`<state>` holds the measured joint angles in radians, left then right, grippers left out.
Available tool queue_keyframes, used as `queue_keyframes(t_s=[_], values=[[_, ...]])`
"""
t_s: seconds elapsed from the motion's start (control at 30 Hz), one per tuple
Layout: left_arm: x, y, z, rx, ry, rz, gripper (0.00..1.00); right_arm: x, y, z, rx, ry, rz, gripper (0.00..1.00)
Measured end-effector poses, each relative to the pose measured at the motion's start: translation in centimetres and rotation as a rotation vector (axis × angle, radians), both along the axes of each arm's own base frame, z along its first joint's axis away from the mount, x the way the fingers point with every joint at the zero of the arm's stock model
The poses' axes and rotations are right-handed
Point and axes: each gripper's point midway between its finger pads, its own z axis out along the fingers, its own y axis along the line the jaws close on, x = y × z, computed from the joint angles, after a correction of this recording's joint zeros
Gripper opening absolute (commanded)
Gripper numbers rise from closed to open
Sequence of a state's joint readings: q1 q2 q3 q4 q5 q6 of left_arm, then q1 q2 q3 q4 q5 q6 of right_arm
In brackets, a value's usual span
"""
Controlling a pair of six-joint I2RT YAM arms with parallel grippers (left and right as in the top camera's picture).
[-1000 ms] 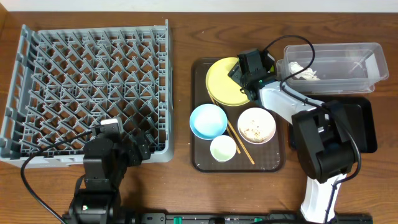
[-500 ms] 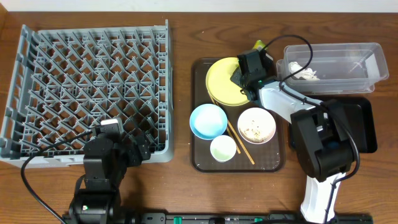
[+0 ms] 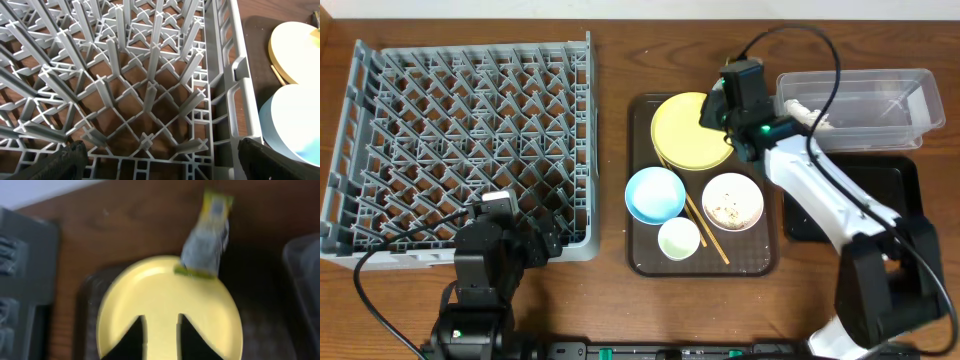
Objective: Sort waste into correct bins and load items into the dishwasher rack
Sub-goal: 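Return the right gripper to the plate and grasp the yellow wrapper, then carry the wrapper right and release it into the clear bin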
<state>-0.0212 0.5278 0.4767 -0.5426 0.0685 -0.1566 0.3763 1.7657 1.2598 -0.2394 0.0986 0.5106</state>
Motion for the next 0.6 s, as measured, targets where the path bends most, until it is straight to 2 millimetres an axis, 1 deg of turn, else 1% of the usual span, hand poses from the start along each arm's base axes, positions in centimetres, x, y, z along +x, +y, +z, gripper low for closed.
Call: queue_keyframes(t_s=[0.03, 0.1, 0.17, 0.23, 0.27, 0.33, 0.37, 0.47, 0.53, 0.6], values=[[0.0, 0.0, 0.0, 0.000, 0.000, 0.000, 0.98, 0.1, 0.0, 0.4, -0.021, -0.018, 0.022, 0.33], [0.0, 0.0, 0.0, 0.000, 0.000, 0.000, 0.98, -0.1, -0.1, 0.4, -0.067, -0.015, 0.062, 0.36], [0.0, 0.0, 0.0, 0.000, 0.000, 0.000, 0.98, -0.7, -0.3, -0.1, -0.111, 0.019, 0.093, 0.41], [0.0, 0.0, 0.0, 0.000, 0.000, 0.000, 0.98, -0.8, -0.6, 0.4, -0.149, 0.036, 0.120, 0.43], [0.0, 0.0, 0.0, 0.000, 0.000, 0.000, 0.98, -0.6, -0.8, 1.1, -0.165, 0.033, 0.131, 0.43], [0.0, 0.0, 0.0, 0.000, 0.000, 0.000, 0.98, 0.3, -1.1, 3.4, -0.186, -0.001, 0.144, 0.44], [0.0, 0.0, 0.0, 0.000, 0.000, 0.000, 0.98, 0.9, -1.2, 4.8, -0.193, -0.026, 0.146, 0.47], [0.0, 0.0, 0.0, 0.000, 0.000, 0.000, 0.98, 2.6, -1.7, 8.8, -0.205, -0.116, 0.138, 0.68], [0.0, 0.0, 0.0, 0.000, 0.000, 0.000, 0.98, 3.8, -2.0, 10.5, -0.209, -0.176, 0.130, 0.71], [0.0, 0.0, 0.0, 0.000, 0.000, 0.000, 0.98, 5.1, -2.2, 11.3, -0.216, -0.226, 0.120, 0.73]])
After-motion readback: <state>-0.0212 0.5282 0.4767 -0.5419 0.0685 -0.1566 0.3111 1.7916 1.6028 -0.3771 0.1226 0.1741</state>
